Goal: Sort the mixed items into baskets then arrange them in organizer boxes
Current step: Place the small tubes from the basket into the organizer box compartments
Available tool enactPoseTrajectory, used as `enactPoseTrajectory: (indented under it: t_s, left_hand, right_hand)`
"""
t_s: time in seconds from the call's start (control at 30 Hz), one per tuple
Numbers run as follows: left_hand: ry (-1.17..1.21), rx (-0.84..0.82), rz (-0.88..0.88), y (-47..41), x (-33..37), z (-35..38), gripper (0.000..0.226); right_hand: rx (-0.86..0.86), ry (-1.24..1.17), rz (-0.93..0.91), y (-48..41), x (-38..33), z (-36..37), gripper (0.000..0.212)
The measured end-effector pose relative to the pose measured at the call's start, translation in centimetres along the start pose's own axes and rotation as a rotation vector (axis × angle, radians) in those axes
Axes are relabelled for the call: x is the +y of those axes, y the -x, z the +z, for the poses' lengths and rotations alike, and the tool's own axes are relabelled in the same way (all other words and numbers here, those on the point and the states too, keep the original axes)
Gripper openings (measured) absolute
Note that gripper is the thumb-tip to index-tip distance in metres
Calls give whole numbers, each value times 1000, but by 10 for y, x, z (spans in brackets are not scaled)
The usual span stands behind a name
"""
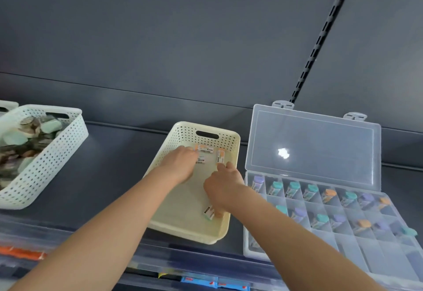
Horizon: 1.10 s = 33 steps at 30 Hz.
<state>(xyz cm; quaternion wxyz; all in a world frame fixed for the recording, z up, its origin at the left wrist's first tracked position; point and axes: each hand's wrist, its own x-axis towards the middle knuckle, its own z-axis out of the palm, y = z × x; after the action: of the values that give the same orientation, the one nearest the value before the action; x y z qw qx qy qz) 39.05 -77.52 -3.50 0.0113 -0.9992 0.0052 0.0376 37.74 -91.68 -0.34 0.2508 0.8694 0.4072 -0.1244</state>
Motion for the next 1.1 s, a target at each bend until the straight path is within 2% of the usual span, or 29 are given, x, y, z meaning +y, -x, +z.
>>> enactPoseTrajectory:
  t_s: [0.13, 0.23, 0.4, 0.53, 0.63, 0.8, 0.9, 1.0, 1.1]
  left_hand:
    - [46, 35, -50, -10, -9, 11, 31]
    - [93, 15, -95, -14, -13, 14, 27]
    - [177, 20, -126, -13, -10, 17, 35]
    - [320, 21, -150, -4, -8, 5, 16]
    - [462, 155, -156, 9, -1, -15, 13]
    - [643, 454, -11, 50, 48, -57, 13]
    - [696, 482, 135, 76, 94, -70, 20]
    - [669, 484, 183, 94, 141, -71, 29]
    - [655, 473, 196, 106, 181, -64, 17]
  right_hand:
    - [6, -5, -28, -8, 2, 1, 52]
    - [112, -217, -30, -6, 5, 0, 42]
    - [302, -645, 27, 13, 12, -5, 23]
    - [484, -816, 52, 39, 23, -4, 22]
    - [582, -875, 89, 64, 38, 5, 25]
    - [788, -993, 222, 112, 63, 29, 18]
    - [889, -995, 231, 140, 75, 49, 13]
    - [929, -974, 221, 166, 87, 71, 14]
    - [945, -965, 236, 186, 98, 95, 15]
